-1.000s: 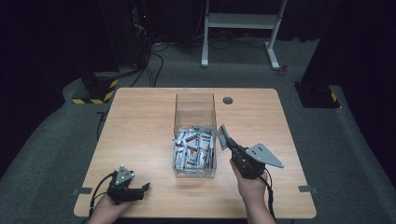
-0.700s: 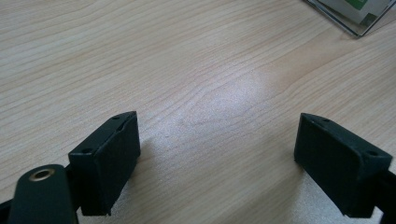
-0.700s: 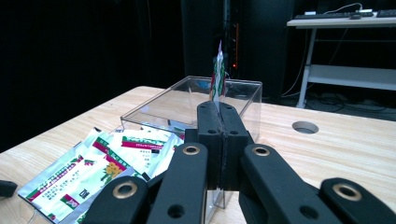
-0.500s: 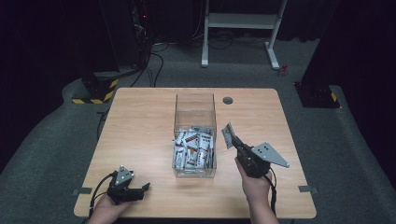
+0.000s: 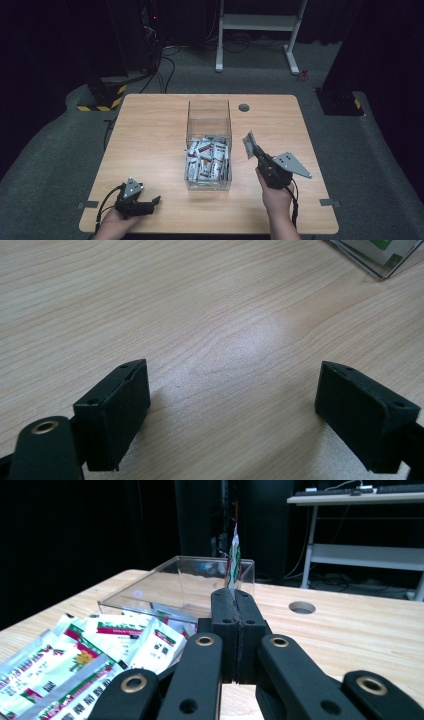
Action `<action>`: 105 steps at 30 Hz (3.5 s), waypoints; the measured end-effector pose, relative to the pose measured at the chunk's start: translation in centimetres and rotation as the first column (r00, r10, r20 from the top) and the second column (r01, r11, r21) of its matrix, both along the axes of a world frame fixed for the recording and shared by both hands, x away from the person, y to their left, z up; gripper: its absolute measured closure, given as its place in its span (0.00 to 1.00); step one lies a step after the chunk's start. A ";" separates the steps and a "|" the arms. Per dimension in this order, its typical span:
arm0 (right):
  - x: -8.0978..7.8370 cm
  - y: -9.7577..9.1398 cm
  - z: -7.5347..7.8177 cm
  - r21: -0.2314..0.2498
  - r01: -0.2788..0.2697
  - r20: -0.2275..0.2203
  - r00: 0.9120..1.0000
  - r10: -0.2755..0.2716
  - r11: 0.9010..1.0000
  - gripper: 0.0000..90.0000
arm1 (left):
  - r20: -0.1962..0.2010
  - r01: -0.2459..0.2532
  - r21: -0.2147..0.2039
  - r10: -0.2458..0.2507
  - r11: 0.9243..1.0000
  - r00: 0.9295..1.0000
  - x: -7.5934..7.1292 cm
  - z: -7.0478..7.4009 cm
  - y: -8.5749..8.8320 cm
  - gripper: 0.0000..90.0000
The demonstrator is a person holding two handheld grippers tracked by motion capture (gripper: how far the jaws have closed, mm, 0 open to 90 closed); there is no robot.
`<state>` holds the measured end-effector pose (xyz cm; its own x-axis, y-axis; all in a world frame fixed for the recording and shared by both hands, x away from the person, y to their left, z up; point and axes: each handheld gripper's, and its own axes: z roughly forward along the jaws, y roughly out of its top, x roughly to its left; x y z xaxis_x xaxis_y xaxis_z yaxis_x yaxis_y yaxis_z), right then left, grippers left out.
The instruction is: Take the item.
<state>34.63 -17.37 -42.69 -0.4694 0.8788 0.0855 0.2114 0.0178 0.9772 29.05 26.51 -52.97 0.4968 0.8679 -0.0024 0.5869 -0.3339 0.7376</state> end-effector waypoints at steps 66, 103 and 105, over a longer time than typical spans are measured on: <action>8.5 -1.9 -7.0 -0.201 0.135 -0.264 0.946 -0.186 0.970 0.87 | -0.002 0.021 0.003 -0.021 1.000 1.000 0.0 0.0 0.0 0.16; 4.8 -1.8 -4.4 -0.190 0.078 -0.229 0.966 -0.122 0.979 0.40 | -0.003 0.018 0.001 -0.018 1.000 1.000 0.0 0.0 0.0 0.16; 4.3 -1.5 -4.4 -0.182 0.074 -0.235 0.965 -0.116 0.980 0.38 | -0.004 0.018 0.001 -0.018 1.000 1.000 0.0 0.0 0.0 0.16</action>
<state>38.94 -18.85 -47.06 -0.3668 0.9297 0.0317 0.4511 0.1480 0.8801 29.03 26.51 -52.96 0.5125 0.8587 -0.0034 0.5833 -0.3452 0.7352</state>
